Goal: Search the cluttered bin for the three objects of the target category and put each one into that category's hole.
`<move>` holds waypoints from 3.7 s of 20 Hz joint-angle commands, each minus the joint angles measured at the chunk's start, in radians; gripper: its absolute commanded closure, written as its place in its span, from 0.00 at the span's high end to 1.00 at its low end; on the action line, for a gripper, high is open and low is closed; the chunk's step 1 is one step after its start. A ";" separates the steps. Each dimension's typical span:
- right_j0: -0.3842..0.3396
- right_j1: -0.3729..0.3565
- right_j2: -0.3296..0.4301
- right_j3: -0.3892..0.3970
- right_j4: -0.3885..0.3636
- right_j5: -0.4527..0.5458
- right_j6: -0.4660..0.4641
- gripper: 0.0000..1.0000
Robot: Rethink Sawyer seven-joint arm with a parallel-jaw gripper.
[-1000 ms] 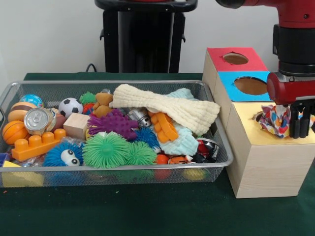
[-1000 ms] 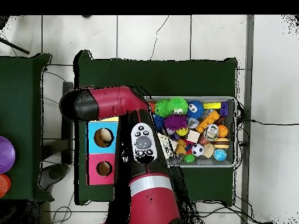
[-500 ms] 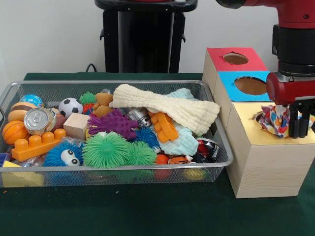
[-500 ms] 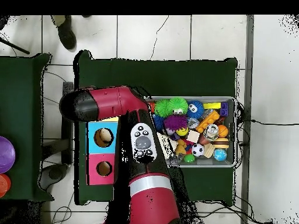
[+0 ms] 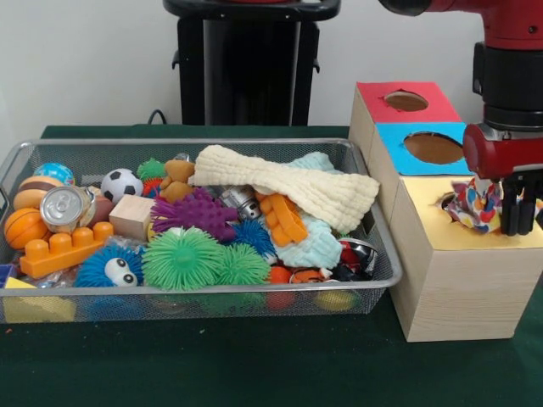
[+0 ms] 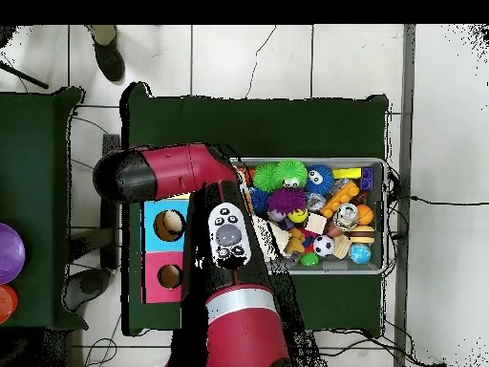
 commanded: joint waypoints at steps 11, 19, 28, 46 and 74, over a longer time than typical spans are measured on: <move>0.031 0.026 0.030 0.131 -0.030 0.004 0.067 0.00; -0.037 0.006 0.049 0.183 -0.037 -0.014 0.024 0.00; -0.093 -0.009 0.070 0.195 -0.050 0.011 -0.032 0.00; -0.073 -0.001 0.064 0.188 -0.059 0.004 0.001 0.00; -0.037 -0.005 0.032 0.248 -0.048 -0.051 0.062 0.00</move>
